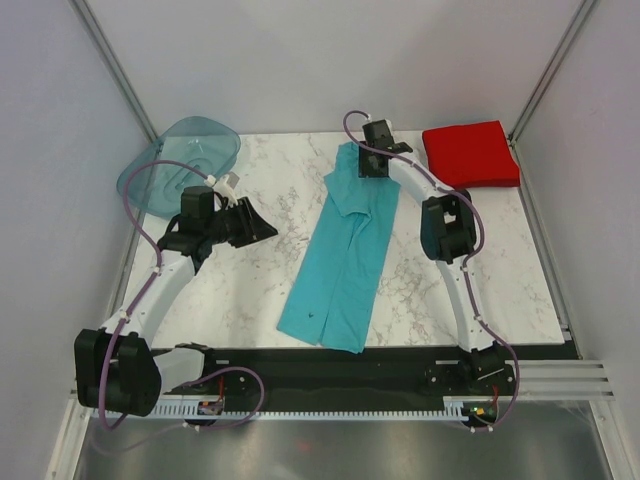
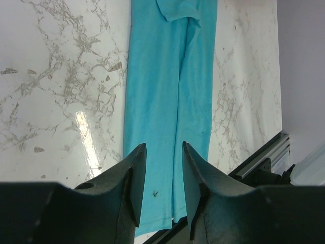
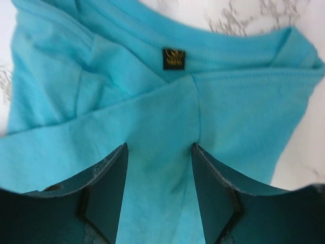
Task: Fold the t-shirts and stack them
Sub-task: Fold the tshirt
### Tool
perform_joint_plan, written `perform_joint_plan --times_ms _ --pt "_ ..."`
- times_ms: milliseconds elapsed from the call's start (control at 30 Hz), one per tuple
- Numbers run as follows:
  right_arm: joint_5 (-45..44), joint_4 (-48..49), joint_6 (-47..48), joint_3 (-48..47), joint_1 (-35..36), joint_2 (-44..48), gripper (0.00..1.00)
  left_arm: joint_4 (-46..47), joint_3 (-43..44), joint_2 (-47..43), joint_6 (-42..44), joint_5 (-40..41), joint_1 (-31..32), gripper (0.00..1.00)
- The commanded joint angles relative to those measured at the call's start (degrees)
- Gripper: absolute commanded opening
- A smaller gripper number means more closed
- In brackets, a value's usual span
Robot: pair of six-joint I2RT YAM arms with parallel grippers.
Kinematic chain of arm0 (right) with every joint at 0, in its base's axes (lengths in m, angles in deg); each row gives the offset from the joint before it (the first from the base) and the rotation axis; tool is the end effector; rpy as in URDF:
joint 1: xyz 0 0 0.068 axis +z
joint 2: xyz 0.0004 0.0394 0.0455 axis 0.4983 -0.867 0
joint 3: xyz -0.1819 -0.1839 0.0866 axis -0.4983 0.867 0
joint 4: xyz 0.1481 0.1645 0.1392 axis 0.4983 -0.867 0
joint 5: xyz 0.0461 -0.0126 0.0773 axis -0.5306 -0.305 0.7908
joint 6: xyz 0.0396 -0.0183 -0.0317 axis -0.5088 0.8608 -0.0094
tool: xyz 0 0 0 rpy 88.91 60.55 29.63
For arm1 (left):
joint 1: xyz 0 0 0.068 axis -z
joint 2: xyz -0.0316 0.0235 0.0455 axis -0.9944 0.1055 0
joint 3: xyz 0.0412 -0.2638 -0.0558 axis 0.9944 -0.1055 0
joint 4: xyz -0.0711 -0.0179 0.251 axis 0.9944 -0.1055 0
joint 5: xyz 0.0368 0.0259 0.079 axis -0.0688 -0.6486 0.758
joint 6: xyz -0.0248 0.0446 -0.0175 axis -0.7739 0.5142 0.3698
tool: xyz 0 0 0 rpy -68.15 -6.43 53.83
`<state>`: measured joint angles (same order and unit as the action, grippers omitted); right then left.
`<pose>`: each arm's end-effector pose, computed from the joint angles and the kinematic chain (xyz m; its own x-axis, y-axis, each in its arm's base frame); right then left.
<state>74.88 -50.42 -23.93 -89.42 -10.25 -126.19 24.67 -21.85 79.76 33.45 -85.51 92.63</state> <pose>0.5298 0.1798 0.1668 -0.7364 0.0147 -0.6764 0.0244 0.9997 -0.0048 0.2492 -0.0561 0.2698 -0.7651 -0.2961 -0.5718 0.1918 0.7428 -0.6414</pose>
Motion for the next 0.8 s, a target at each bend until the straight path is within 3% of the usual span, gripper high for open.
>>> perform_joint_plan --times_ms 0,333,467,600,767 --pt "2.7 5.1 4.0 -4.7 0.0 -3.5 0.61 1.0 0.4 -0.6 2.5 1.0 -0.2 0.42" --pt "9.7 14.9 8.8 -13.8 -0.4 -12.9 0.65 1.0 0.7 1.5 2.7 2.0 -0.3 0.42" --pt "13.8 21.0 9.2 -12.8 -0.4 -12.3 0.66 1.0 -0.2 3.4 2.0 1.0 -0.2 0.42" --pt "14.1 22.4 9.0 -12.7 -0.5 -10.0 0.67 1.0 -2.3 4.7 0.3 0.9 0.5 0.42" --pt "14.1 22.2 6.7 -6.1 -0.4 2.3 0.68 1.2 -5.8 5.3 -1.7 0.8 1.4 0.42"
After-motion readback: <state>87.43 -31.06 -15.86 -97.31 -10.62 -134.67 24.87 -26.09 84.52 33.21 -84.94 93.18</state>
